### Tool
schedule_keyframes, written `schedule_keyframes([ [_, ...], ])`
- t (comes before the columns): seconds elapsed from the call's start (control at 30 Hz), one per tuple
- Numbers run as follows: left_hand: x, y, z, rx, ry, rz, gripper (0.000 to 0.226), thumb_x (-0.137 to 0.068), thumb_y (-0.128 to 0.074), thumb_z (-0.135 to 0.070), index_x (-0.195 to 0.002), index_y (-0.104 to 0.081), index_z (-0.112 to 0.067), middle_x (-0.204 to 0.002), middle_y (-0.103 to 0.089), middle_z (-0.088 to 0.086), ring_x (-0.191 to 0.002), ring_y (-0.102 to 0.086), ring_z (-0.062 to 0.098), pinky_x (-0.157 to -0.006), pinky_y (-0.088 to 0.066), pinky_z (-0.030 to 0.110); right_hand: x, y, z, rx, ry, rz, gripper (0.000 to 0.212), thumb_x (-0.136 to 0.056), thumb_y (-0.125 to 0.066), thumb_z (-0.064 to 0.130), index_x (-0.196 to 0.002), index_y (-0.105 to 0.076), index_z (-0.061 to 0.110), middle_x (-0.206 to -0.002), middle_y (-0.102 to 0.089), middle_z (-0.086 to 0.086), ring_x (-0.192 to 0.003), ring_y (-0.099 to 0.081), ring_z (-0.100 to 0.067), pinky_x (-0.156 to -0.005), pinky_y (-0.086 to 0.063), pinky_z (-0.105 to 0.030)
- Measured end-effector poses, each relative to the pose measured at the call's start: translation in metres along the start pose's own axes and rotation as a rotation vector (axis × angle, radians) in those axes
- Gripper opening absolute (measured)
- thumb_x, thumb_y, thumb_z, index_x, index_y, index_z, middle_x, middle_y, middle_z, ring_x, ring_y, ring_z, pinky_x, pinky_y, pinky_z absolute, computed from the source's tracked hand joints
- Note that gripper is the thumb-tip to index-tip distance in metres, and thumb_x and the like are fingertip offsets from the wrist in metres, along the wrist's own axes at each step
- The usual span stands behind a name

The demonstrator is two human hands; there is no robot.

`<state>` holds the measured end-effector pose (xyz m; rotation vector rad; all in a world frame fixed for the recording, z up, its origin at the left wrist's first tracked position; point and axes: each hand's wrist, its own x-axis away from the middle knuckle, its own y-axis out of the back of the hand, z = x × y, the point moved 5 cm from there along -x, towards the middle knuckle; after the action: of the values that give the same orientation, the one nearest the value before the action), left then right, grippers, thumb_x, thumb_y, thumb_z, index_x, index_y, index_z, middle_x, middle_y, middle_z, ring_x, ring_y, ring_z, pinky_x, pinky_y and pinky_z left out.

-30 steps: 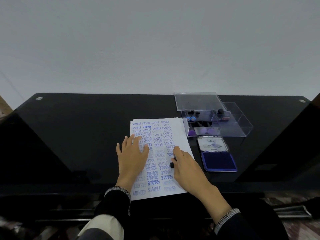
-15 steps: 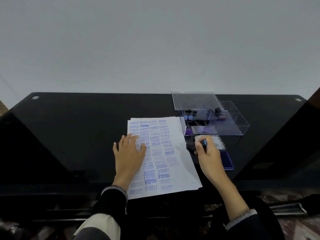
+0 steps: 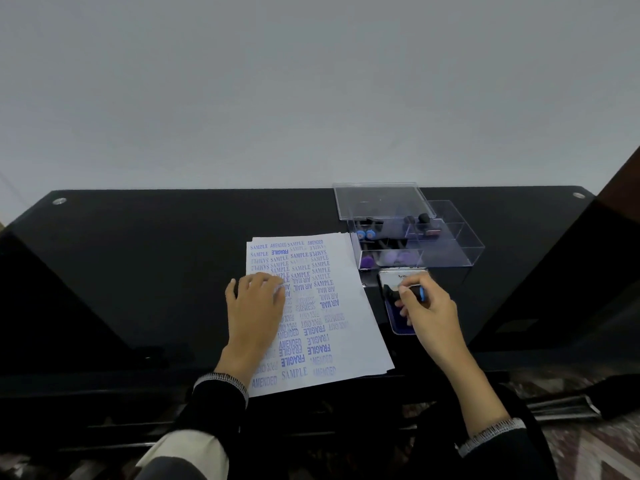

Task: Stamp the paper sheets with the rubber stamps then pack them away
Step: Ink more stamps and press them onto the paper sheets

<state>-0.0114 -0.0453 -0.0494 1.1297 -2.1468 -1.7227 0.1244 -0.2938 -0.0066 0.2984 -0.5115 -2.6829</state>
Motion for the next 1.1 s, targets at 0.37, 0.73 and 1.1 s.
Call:
schedule_keyframes([
  [0.37, 0.019, -0.015, -0.085, 0.286, -0.262, 0.129, 0.025, -0.098, -0.050, -0.027, -0.119, -0.063, -0.025, -0.121, -0.060, -0.010, -0.115, -0.052, 0.013, -0.112, -0.023, 0.039, -0.022, 0.042, -0.014, 0.376, 0.062, -0.040, 0.043, -0.093, -0.053, 0.043, -0.062, -0.044, 0.014, -0.054, -0.047, -0.002, -0.056, -0.046, -0.018, -0.055, -0.038, -0.034],
  [0.73, 0.039, -0.040, -0.128, 0.218, -0.392, 0.320, 0.062, -0.089, -0.041, -0.066, -0.143, -0.040, -0.034, -0.147, -0.035, -0.018, -0.139, -0.021, 0.004, -0.118, -0.003, 0.035, -0.014, 0.021, -0.013, 0.741, 0.210, 0.000, 0.026, -0.096, -0.048, 0.024, -0.072, -0.041, 0.014, -0.054, -0.046, -0.001, -0.050, -0.042, -0.026, -0.049, -0.030, -0.032],
  [1.1, 0.037, -0.037, -0.123, 0.324, -0.387, 0.335, 0.054, -0.094, -0.043, -0.056, -0.142, -0.043, -0.031, -0.149, -0.035, -0.015, -0.139, -0.022, 0.003, -0.119, -0.002, 0.031, -0.011, 0.005, -0.017, 0.869, 0.379, -0.065, 0.037, -0.084, -0.065, 0.009, -0.068, -0.033, 0.017, -0.047, -0.041, 0.003, -0.036, -0.033, -0.018, -0.036, -0.028, -0.028],
])
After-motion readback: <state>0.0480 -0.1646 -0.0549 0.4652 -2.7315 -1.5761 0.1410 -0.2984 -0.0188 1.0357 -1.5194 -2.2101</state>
